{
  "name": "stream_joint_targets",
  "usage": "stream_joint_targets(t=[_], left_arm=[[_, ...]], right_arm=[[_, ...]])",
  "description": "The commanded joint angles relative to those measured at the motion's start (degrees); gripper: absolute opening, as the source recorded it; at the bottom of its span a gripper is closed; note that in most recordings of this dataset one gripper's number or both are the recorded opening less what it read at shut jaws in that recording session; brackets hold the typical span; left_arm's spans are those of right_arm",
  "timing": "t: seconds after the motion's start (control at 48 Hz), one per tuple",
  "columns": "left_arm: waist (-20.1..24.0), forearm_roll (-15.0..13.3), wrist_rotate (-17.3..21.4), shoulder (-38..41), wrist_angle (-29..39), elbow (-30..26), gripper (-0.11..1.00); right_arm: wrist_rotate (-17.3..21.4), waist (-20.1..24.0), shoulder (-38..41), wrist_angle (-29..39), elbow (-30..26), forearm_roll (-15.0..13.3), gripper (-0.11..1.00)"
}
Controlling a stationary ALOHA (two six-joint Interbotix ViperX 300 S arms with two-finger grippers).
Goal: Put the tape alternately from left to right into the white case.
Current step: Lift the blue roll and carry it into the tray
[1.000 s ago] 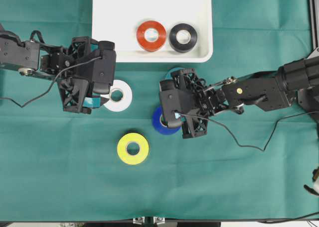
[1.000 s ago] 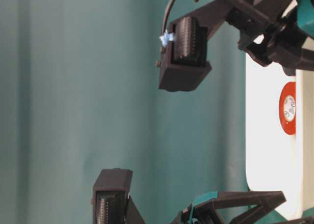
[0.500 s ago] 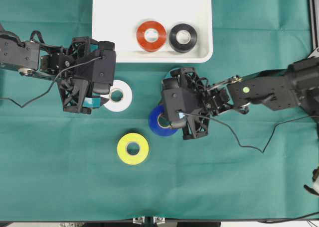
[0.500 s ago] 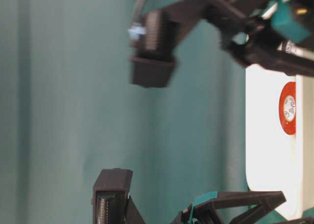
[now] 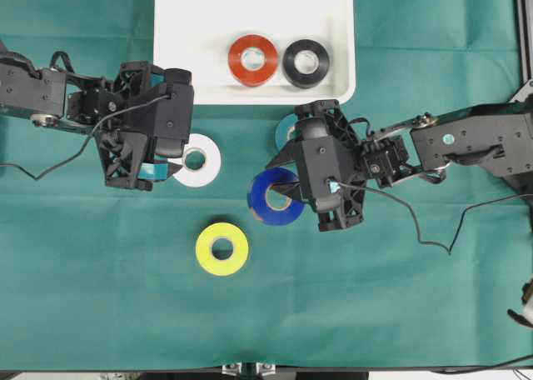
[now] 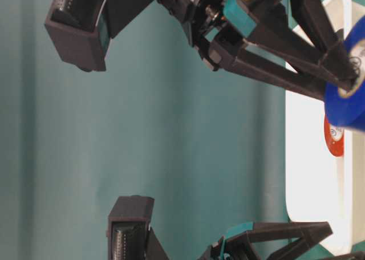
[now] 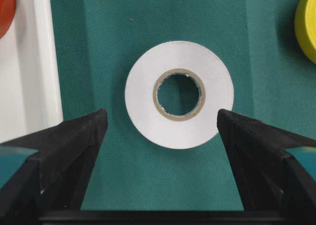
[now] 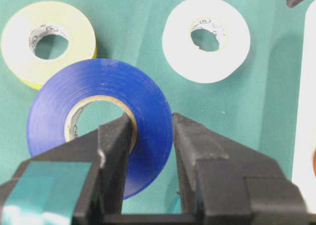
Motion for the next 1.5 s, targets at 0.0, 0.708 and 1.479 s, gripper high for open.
stream_joint_targets(t=[0.0, 0.708, 1.479], left_arm=[[-0.09, -0.09, -0.09, -1.23, -0.26, -0.44, 0.65], [-0.44, 0.00, -0.09, -1.23, -0.26, -0.26, 0.65], [-0.35, -0.09, -0.35, -1.14, -0.53, -0.09, 0.65]], right_arm=[[0.00, 0.18, -1.49, -0.53, -0.70, -0.18, 0.26], [-0.18, -15.12, -5.54, -1.49, 0.53, -8.53, 0.26], [0.00, -34.80, -3.34, -9.67, 5.10, -9.58, 0.26]])
